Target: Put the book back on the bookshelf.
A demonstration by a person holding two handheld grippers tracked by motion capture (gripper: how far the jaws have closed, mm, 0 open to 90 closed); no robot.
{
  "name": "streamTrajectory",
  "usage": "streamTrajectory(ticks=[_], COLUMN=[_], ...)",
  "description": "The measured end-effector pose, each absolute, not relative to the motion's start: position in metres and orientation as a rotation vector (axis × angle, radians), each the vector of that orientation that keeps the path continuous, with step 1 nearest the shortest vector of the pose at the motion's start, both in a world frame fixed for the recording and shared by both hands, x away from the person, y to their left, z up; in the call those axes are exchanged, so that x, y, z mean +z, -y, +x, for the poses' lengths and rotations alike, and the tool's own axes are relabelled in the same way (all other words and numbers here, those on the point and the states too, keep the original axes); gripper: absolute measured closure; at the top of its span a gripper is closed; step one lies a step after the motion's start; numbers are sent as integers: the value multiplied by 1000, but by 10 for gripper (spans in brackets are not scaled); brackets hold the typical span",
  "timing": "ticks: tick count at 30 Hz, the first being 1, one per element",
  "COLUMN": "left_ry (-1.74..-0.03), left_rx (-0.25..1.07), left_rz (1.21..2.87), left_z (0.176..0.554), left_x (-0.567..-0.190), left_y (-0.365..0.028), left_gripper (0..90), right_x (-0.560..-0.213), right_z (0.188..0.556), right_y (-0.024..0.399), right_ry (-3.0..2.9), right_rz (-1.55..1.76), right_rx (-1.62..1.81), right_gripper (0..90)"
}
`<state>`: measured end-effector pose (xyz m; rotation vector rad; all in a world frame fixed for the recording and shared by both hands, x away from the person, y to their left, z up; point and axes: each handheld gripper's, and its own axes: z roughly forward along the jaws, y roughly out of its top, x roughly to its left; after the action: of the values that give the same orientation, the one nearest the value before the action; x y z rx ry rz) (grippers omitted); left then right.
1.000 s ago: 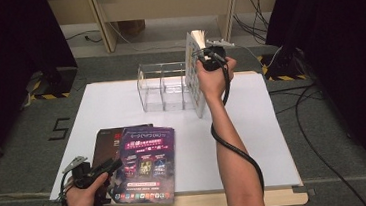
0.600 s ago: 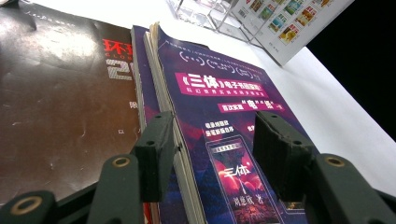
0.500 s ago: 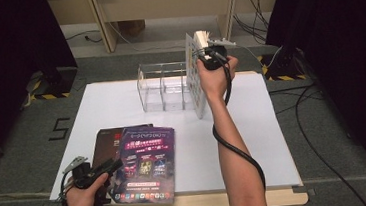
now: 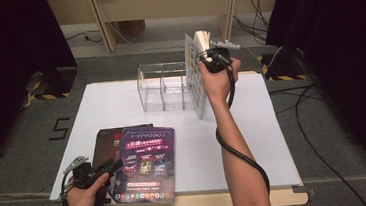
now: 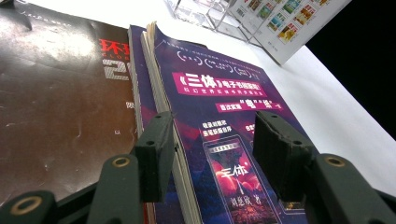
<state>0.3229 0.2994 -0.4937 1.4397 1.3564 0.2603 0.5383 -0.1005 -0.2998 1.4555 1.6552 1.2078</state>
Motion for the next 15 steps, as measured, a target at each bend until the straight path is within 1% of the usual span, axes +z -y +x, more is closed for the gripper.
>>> streamTrajectory(ticks=[15], left_ry=[-1350], left_rx=[284], left_rz=[1455], left_z=[322], left_x=[-492], left_y=[-297], left_gripper=[476], right_x=[-299], right_z=[508], right_y=[108], right_ry=[-1663], right_rz=[1427], right_rx=[1224], right_gripper=[623])
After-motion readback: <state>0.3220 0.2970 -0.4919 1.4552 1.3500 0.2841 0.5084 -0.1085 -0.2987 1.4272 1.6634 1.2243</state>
